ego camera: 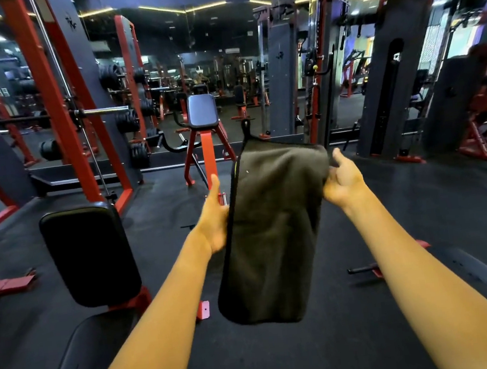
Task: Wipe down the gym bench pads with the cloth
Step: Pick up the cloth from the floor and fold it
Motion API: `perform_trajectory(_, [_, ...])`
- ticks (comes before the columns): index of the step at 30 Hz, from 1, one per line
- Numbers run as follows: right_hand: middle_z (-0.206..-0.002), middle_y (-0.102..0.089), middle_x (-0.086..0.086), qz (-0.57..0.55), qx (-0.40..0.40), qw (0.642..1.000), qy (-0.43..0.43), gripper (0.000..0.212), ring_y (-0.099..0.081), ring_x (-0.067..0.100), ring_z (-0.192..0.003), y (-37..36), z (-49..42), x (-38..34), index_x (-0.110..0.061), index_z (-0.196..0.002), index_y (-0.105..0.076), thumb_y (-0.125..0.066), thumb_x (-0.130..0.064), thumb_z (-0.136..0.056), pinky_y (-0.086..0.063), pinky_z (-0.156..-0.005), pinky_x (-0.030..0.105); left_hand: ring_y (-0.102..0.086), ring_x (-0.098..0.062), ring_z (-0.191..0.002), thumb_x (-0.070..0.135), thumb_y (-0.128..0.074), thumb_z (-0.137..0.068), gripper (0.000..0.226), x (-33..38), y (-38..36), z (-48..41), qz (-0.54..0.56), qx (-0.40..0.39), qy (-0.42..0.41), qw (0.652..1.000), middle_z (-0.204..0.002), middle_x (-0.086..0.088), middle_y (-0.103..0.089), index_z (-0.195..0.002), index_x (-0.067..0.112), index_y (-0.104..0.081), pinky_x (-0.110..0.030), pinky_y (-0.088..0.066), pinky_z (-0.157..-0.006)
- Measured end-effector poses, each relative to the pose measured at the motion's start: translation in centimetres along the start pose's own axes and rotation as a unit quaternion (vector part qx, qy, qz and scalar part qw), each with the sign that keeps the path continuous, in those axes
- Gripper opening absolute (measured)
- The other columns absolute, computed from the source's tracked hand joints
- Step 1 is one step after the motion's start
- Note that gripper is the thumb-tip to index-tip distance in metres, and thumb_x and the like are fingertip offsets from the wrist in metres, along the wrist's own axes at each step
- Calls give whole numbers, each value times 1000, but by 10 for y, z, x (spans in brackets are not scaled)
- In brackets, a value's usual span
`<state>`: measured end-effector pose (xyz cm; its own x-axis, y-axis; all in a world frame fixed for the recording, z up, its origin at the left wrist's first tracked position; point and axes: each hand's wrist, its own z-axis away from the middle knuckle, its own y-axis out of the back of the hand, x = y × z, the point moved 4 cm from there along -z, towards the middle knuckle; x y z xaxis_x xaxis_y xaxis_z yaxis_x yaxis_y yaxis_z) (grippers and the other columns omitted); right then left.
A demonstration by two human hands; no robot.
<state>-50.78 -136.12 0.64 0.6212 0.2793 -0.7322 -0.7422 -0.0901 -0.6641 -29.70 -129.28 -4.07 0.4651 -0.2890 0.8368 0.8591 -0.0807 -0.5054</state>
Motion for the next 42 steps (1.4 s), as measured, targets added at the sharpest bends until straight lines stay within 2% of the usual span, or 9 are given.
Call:
perform_trajectory(5, [-104,-68,23,47,-18,995,-87,67,-71,32,-88,32,-1,22,6,-121,-54,-51,-54,-91,-60,-67,41,-65,-28,-97,31,-69,-70,54,-17,12,6,-34,56,-27,997,-108,-16,-68,-114,2,-63,-41,-47,-92])
perform_trajectory(10, [-116,-65,17,0,-60,989,-137,79,-63,32,-105,41,6,68,-7,-117,-63,-51,-75,-79,-49,-90,44,-65,-27,-96,25,-66,-75,52,-3,9,-4,37,55,-80,995,-110,-15,-66,-121,3,-60,-41,-49,-88])
perform_trajectory(17, [-88,-72,18,276,-15,949,-149,20,-71,26,-76,28,14,64,3,-107,-63,-60,-9,-92,-60,-65,36,-66,-23,-78,11,-54,-95,17,-2,29,1,-144,128,96,977,-81,-13,-72,-105,0,-59,-36,-53,-82])
perform_trajectory(21, [-100,-67,21,375,78,916,-117,61,-68,29,-83,33,0,64,9,-123,-54,-82,-4,-70,-59,-61,38,-53,-34,-115,10,-73,-81,71,8,36,-3,-331,250,76,907,-128,-18,-52,-136,-5,-33,-42,-46,-96])
perform_trajectory(25, [-134,-48,20,433,109,892,-70,104,-54,35,-117,35,-7,63,5,-140,-31,-91,-15,-58,-52,-91,50,-45,-32,-123,17,-75,-81,93,15,34,-8,-318,288,-15,903,-143,-17,-36,-147,4,-11,-44,-44,-99])
perform_trajectory(30, [-155,-21,13,581,-8,812,-44,118,-28,34,-139,22,-7,53,-14,-152,-13,-90,-11,-62,-37,-109,47,-40,-28,-129,5,-86,-62,83,24,26,-1,-415,212,-96,880,-139,-9,-41,-135,9,-47,-38,-39,-106])
perform_trajectory(35, [-125,-51,15,770,43,631,80,38,-52,30,-108,7,-11,44,-13,-113,-60,-77,-17,-80,-48,-79,36,-48,-29,-120,2,-81,-66,59,35,18,1,-583,264,-223,735,-125,-13,-53,-121,10,-61,-30,-38,-98])
perform_trajectory(39, [-106,-57,13,634,36,751,181,20,-56,28,-102,9,-10,24,-11,-96,-61,-75,-13,-82,-49,-77,33,-46,-18,-98,22,-81,-72,31,52,18,13,-588,307,-298,687,-104,-3,-40,-96,11,-65,-25,-41,-89])
perform_trajectory(42, [-93,-70,-1,402,-55,880,248,25,-66,19,-96,1,13,4,-13,-100,-64,-75,-11,-78,-54,-84,30,-60,-14,-93,16,-79,-71,25,61,14,20,-392,167,-295,855,-94,1,-62,-92,14,-63,-27,-52,-85])
